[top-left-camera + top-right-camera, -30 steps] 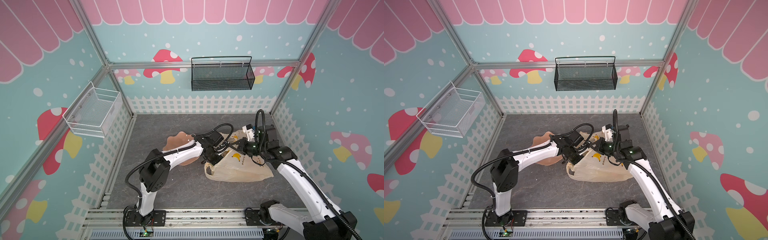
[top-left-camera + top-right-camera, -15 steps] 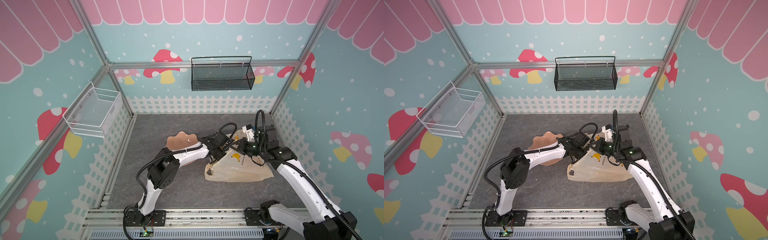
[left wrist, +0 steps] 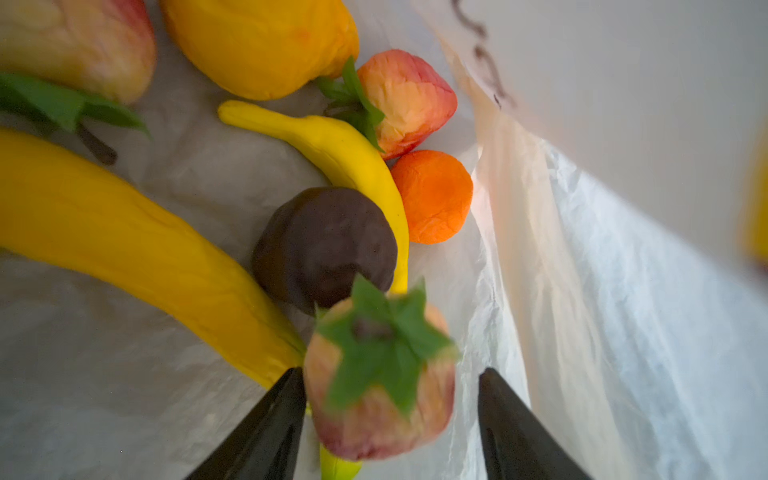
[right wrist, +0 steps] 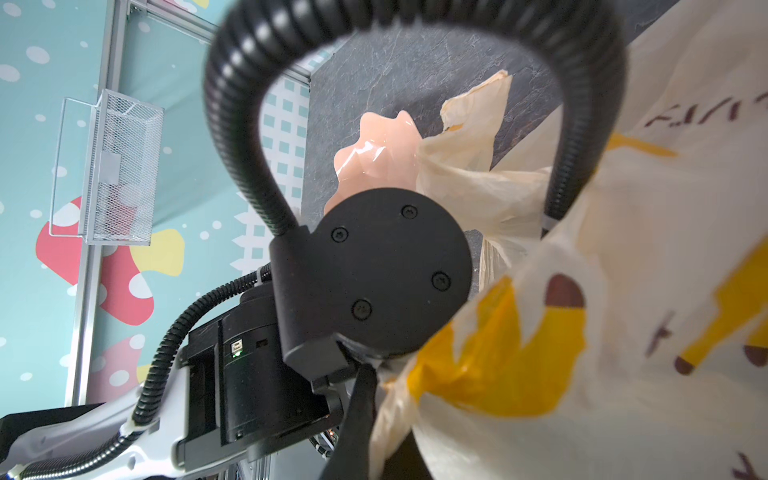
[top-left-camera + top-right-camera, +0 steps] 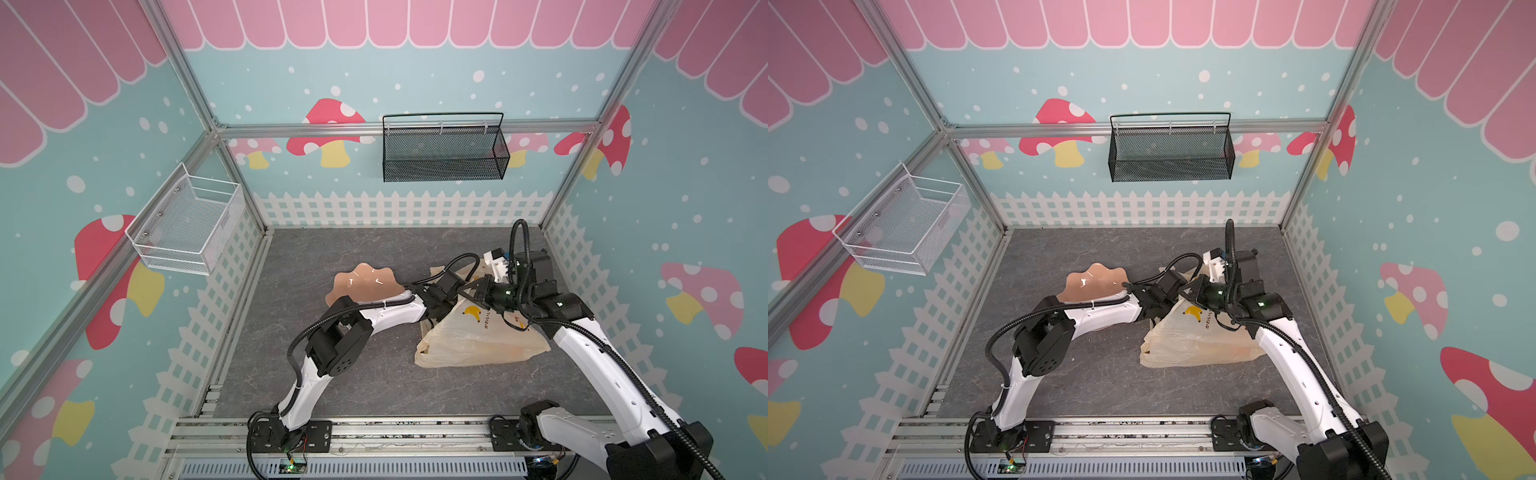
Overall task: Place the fruits into the plastic bag
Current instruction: 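Carry the strawberry with the left gripper down into the bag mouth, then open the left gripper to release the strawberry beside the plum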
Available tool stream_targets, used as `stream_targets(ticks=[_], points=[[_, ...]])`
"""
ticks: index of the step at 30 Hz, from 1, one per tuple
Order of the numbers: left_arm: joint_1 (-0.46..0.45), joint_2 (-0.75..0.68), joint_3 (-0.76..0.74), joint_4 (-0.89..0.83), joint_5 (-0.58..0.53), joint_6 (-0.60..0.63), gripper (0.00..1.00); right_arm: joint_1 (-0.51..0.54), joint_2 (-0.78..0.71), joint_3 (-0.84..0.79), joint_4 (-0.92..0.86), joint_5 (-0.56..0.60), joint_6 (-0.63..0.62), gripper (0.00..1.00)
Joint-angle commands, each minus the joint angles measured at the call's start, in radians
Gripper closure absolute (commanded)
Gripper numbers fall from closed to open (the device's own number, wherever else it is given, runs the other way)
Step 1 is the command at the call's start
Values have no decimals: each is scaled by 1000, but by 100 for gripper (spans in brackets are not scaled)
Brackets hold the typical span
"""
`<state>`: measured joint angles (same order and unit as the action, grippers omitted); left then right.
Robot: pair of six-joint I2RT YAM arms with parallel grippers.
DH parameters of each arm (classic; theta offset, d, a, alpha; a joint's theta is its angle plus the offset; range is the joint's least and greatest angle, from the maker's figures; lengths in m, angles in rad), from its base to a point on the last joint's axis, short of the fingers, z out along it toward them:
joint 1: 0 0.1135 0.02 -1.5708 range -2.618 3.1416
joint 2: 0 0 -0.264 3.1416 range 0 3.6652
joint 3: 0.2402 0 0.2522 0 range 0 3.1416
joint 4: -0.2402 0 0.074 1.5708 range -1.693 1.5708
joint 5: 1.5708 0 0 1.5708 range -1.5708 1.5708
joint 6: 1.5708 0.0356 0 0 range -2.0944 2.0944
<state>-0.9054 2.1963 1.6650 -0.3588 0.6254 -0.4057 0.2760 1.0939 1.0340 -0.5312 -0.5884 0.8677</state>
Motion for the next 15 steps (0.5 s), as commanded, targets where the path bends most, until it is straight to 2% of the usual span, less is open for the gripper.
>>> stream_targets(ticks=[1,6,15], points=[[0,-26,0,17,-8,-14,26,6,0,-14,8,-16,-12,100],[18,-77,-46,19,-31,-21,20,5,-1,-14,7,-15,-15,100],[69,-189,-158,21,-57,-26,17,5,-2,-11,4,-10,-19,100]])
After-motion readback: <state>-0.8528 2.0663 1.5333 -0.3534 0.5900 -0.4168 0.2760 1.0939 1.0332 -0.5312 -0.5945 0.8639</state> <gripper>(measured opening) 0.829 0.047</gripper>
